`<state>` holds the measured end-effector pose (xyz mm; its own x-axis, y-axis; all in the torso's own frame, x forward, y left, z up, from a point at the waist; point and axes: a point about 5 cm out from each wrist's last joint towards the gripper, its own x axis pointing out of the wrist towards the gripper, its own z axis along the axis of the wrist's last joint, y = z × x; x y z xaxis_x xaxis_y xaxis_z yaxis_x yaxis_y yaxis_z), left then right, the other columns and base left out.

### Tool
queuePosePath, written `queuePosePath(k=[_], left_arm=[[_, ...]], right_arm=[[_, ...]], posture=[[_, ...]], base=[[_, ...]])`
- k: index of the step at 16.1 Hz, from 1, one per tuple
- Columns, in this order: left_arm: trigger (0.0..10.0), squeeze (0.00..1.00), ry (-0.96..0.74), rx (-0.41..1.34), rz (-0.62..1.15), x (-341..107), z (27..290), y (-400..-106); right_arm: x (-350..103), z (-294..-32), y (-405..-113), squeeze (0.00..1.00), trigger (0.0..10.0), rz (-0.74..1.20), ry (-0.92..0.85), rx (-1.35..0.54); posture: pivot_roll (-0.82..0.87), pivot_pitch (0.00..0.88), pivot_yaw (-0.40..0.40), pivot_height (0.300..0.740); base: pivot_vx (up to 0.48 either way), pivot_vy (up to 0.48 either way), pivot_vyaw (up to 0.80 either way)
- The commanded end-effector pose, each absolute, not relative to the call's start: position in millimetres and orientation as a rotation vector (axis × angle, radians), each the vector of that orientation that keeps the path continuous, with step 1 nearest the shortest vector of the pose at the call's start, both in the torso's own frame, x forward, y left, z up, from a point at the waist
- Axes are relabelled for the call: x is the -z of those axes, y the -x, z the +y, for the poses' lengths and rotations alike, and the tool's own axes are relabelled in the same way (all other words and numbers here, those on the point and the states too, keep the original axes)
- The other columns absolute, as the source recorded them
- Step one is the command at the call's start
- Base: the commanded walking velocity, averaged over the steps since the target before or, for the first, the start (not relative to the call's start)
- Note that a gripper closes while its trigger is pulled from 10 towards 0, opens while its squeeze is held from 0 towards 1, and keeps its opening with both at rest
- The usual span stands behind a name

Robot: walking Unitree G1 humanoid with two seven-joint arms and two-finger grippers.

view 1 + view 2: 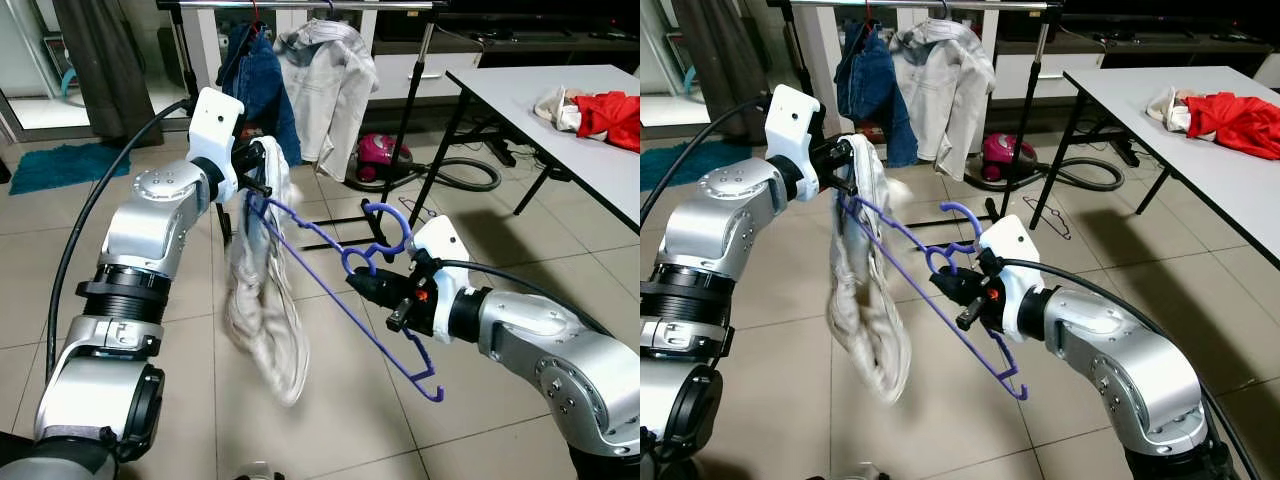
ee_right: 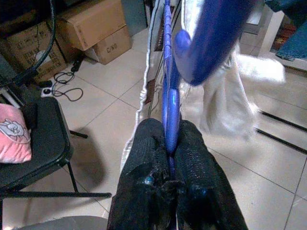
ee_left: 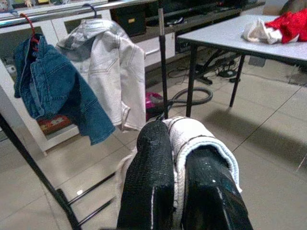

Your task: Hang hanger

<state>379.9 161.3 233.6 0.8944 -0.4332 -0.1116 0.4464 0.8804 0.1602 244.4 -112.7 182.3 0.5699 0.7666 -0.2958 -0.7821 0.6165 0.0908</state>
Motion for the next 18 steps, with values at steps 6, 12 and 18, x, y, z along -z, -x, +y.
queuePosePath(k=[6, 12, 18], left_arm=[[0.0, 0.0, -0.167, 0.504, 0.041, -251, 149, -378], [0.0, 0.0, -0.158, 0.516, 0.061, -251, 153, -375], [0.0, 0.0, -0.122, 0.582, 0.117, -243, 141, -368]], right_arm=[[-177, -107, -254, 0.0, 10.0, 0.363, 0.13, -0.766], [-170, -112, -265, 0.0, 10.0, 0.356, 0.201, -0.502], [-188, -100, -271, 0.0, 10.0, 0.204, 0.117, -0.487]], posture=[[0.1, 0.0, 0.031, 0.74], [0.11, 0.0, 0.039, 0.74], [0.11, 0.0, 0.044, 0.74]], base=[[0.0, 0.0, 0.0], [0.0, 0.0, 0.0], [0.0, 0.0, 0.0]])
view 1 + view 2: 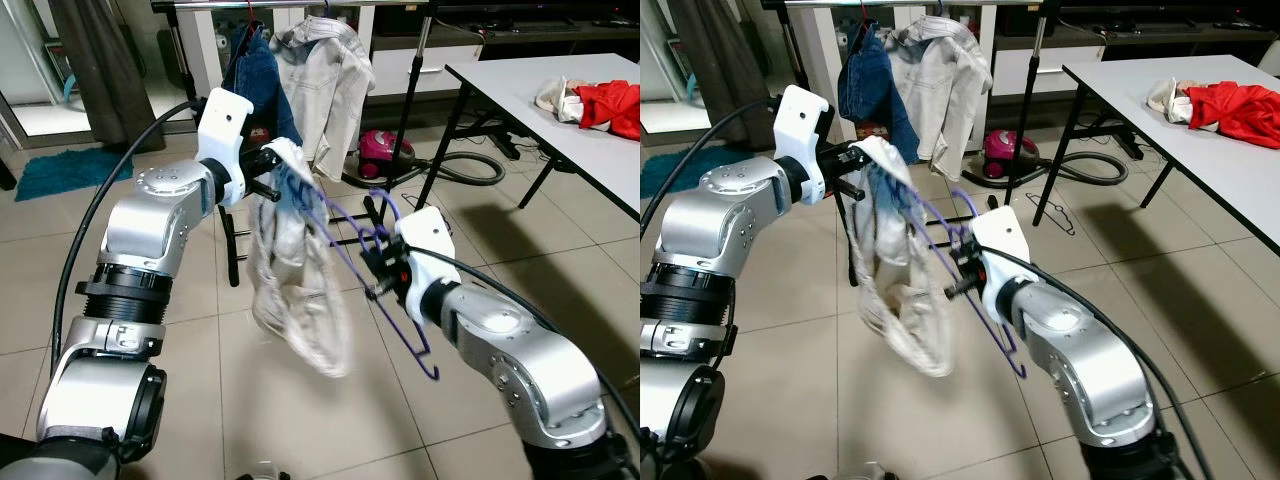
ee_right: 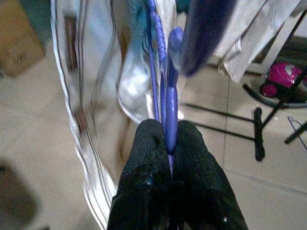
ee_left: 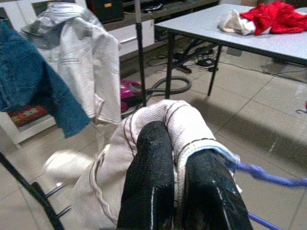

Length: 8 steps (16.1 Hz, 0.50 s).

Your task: Hang hanger

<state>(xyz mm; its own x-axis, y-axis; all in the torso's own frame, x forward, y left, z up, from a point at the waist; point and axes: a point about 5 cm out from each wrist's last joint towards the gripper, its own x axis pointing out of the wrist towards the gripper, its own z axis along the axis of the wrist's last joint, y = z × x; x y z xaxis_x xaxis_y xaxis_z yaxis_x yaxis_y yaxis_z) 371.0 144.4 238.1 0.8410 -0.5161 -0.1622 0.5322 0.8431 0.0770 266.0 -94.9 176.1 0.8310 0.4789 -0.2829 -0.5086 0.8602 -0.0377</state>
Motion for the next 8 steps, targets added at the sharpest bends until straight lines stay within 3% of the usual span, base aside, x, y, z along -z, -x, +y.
queuePosePath(k=[1, 5, 8], left_arm=[[0.0, 0.0, -0.099, 0.582, 0.11, -241, 135, -367], [0.0, 0.0, -0.071, 0.582, 0.073, -249, 127, -369], [0.0, 0.0, -0.074, 0.672, 0.097, -249, 119, -358]], right_arm=[[-190, -81, -263, 0.0, 10.0, 0.189, 0.096, -0.613], [-176, -60, -250, 0.0, 10.0, 0.236, 0.139, -0.749], [-182, -68, -265, 0.0, 10.0, 0.194, 0.129, -0.646]], posture=[[0.11, 0.0, 0.04, 0.74], [0.11, 0.0, 0.032, 0.74], [0.11, 0.0, 0.03, 0.74]], base=[[0.0, 0.0, 0.0], [0.0, 0.0, 0.0], [0.0, 0.0, 0.0]])
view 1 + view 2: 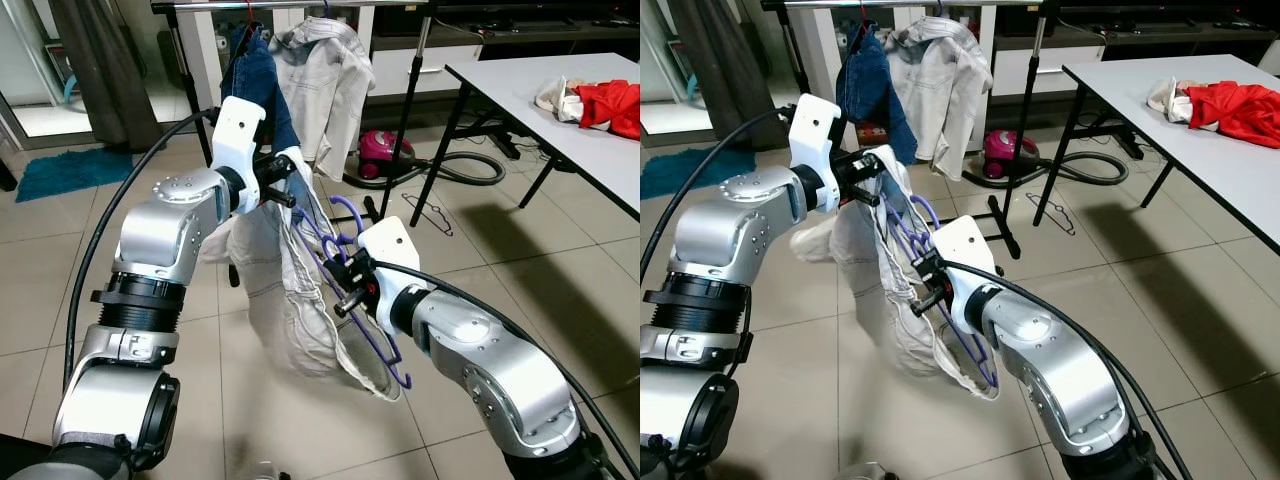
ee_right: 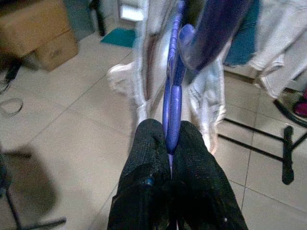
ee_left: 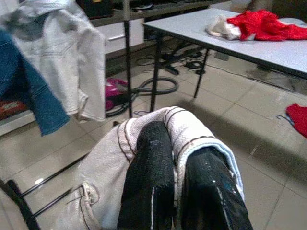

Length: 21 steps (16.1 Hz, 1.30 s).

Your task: Hang hanger

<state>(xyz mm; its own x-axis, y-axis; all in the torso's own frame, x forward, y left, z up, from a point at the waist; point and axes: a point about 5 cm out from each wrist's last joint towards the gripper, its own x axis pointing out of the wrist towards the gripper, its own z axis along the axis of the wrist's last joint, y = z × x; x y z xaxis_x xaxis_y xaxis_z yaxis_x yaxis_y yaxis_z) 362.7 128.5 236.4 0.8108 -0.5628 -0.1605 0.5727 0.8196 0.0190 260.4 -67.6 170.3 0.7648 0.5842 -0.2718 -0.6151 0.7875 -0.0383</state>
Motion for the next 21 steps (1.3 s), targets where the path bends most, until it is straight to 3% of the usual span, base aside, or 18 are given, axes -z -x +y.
queuePosePath(k=[1, 4, 8, 13, 15, 16, 17, 18, 19, 20, 21], left_arm=[[0.0, 0.0, -0.076, 0.683, 0.103, -248, 118, -357], [0.0, 0.0, -0.086, 0.809, 0.161, -238, 105, -337], [0.0, 0.0, -0.121, 0.698, 0.173, -231, 116, -341], [0.0, 0.0, -0.197, 0.693, 0.207, -213, 122, -326], [2.2, 0.0, -0.194, 0.65, 0.183, -213, 127, -330], [4.0, 0.0, -0.198, 0.644, 0.17, -215, 129, -330], [10.0, 0.0, -0.194, 0.64, 0.155, -217, 129, -331], [10.0, 0.0, -0.183, 0.667, 0.106, -222, 129, -331], [10.0, 0.44, -0.165, 0.679, 0.068, -226, 129, -331], [10.0, 1.0, -0.158, 0.683, 0.062, -227, 128, -332], [10.0, 1.0, -0.163, 0.692, 0.062, -227, 129, -331]], right_arm=[[-184, -70, -267, 0.0, 10.0, 0.185, 0.123, -0.631], [-196, -82, -279, 0.0, 10.0, 0.11, 0.049, -0.519], [-209, -85, -283, 0.0, 10.0, 0.035, -0.001, -0.508], [-219, -89, -289, 0.0, 10.0, -0.034, -0.008, -0.517], [-224, -89, -290, 0.0, 10.0, -0.061, -0.001, -0.552], [-225, -89, -290, 0.0, 10.0, -0.07, 0.002, -0.564], [-226, -88, -290, 0.0, 10.0, -0.075, 0.003, -0.572], [-227, -87, -290, 0.0, 10.0, -0.084, 0.005, -0.585], [-228, -87, -291, 0.0, 10.0, -0.088, 0.004, -0.592], [-228, -88, -291, 0.0, 10.0, -0.089, 0.005, -0.593], [-228, -88, -291, 0.0, 10.0, -0.091, 0.004, -0.595]], posture=[[0.11, 0.0, 0.03, 0.74], [0.11, 0.0, 0.03, 0.74], [0.1, 0.0, 0.026, 0.74], [0.1, 0.0, 0.009, 0.74], [0.1, 0.0, 0.0, 0.74], [0.1, 0.0, 0.0, 0.74], [0.1, 0.0, -0.004, 0.74], [0.1, 0.0, -0.004, 0.74], [0.09, 0.0, -0.008, 0.74], [0.09, 0.0, -0.011, 0.74], [0.09, 0.0, -0.011, 0.74]], base=[[0.0, 0.0, 0.0], [0.0, 0.0, 0.0], [0.0, 0.0, 0.0], [0.0, 0.0, 0.0], [0.0, 0.0, 0.0], [0.0, 0.0, 0.0], [0.0, 0.0, 0.0], [0.0, 0.0, 0.0], [0.0, 0.0, 0.0], [0.0, 0.0, 0.0], [0.0, 0.0, 0.0]])
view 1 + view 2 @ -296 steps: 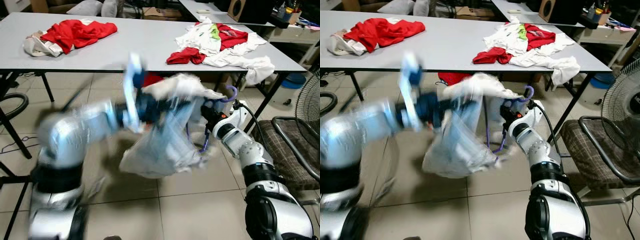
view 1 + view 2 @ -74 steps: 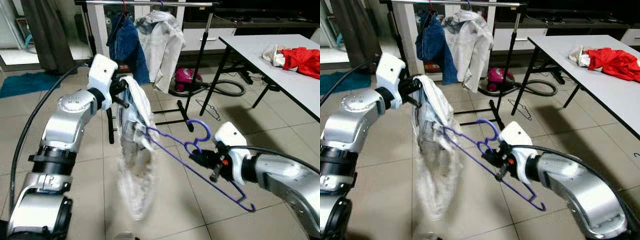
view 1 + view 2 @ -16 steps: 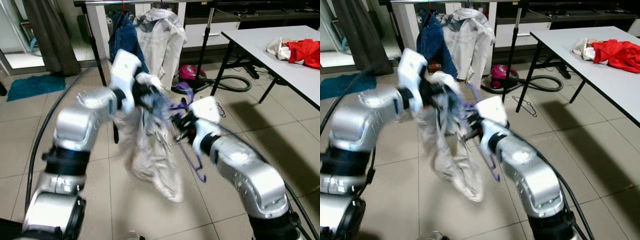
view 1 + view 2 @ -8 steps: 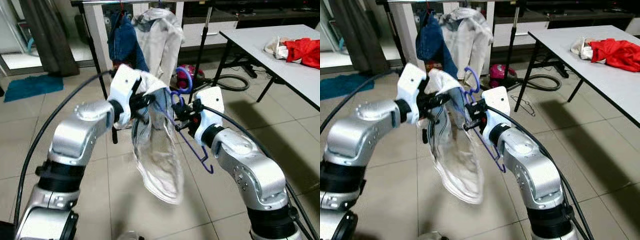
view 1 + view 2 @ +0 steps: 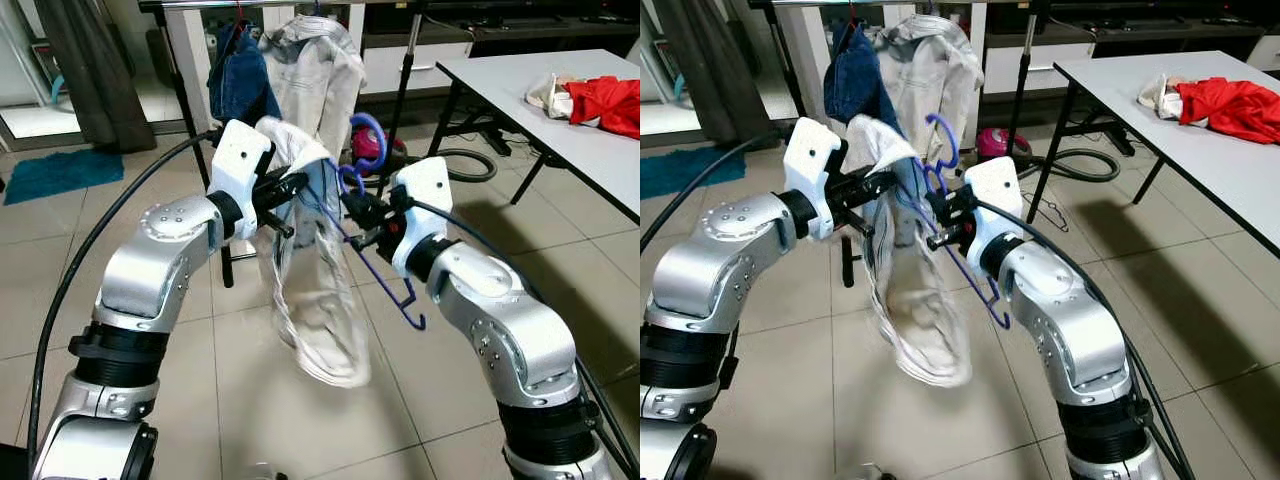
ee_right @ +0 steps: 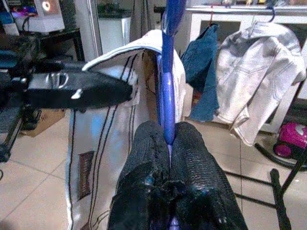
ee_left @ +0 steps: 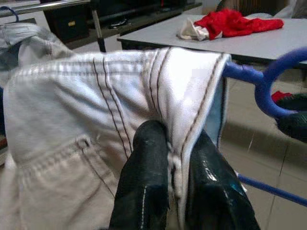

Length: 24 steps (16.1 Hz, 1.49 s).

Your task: Hang hanger

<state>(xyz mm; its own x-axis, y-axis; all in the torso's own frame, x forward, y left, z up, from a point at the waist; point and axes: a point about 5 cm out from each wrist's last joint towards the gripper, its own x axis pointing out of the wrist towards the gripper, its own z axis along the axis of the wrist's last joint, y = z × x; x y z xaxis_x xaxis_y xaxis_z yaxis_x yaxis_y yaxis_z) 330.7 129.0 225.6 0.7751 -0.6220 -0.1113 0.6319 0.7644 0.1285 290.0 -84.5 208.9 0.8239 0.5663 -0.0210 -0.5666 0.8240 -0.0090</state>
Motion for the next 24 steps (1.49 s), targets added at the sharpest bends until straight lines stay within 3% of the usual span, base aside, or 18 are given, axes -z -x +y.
queuePosePath(k=[1, 8, 11, 14, 15, 16, 17, 19, 20, 24], left_arm=[[10.0, 1.0, -0.166, 0.699, 0.063, -226, 129, -330], [10.0, 1.0, -0.173, 0.841, 0.042, -224, 127, -321], [10.0, 1.0, -0.227, 0.875, 0.02, -228, 151, -316], [10.0, 1.0, -0.177, 0.938, -0.056, -251, 169, -311], [10.0, 0.94, -0.2, 0.957, -0.081, -261, 180, -312], [10.0, 0.66, -0.24, 0.963, -0.094, -269, 187, -315], [10.0, 0.0, -0.293, 0.965, -0.096, -274, 190, -318], [10.0, 0.0, -0.333, 0.983, -0.101, -279, 190, -321], [10.0, 0.0, -0.383, 1.099, -0.118, -289, 180, -322], [10.0, 0.0, -0.477, 1.305, -0.056, -287, 165, -329]], right_arm=[[-229, -88, -292, 0.0, 10.0, -0.093, 0.003, -0.595], [-230, -90, -293, 0.0, 10.0, -0.122, -0.016, -0.596], [-229, -94, -292, 0.0, 10.0, -0.127, 0.001, -0.618], [-228, -105, -292, 0.0, 10.0, -0.117, -0.003, -0.644], [-228, -111, -291, 0.0, 10.0, -0.114, 0.017, -0.681], [-229, -115, -290, 0.0, 10.0, -0.111, 0.047, -0.723], [-229, -117, -289, 0.0, 10.0, -0.105, 0.083, -0.767], [-229, -119, -287, 0.0, 10.0, -0.098, 0.11, -0.808], [-228, -123, -279, 0.0, 10.0, -0.064, 0.18, -0.926], [-227, -126, -269, 0.0, 10.0, -0.007, 0.271, -1.07]], posture=[[0.09, 0.0, -0.013, 0.74], [0.09, 0.0, -0.013, 0.74], [0.09, 0.0, -0.015, 0.74], [0.1, 0.0, -0.029, 0.74], [0.11, 0.0, -0.04, 0.74], [0.11, 0.0, -0.04, 0.74], [0.11, 0.0, -0.044, 0.74], [0.11, 0.0, -0.048, 0.74], [0.11, 0.0, -0.053, 0.74], [0.11, 0.0, -0.059, 0.74]], base=[[0.0, 0.0, 0.0], [0.0, 0.0, 0.0], [0.0, 0.0, 0.0], [0.0, 0.0, 0.0], [0.0, 0.0, 0.0], [0.0, 0.0, 0.0], [0.0, 0.0, 0.0], [0.0, 0.0, 0.0], [0.0, 0.0, 0.0], [0.0, 0.0, 0.0]])
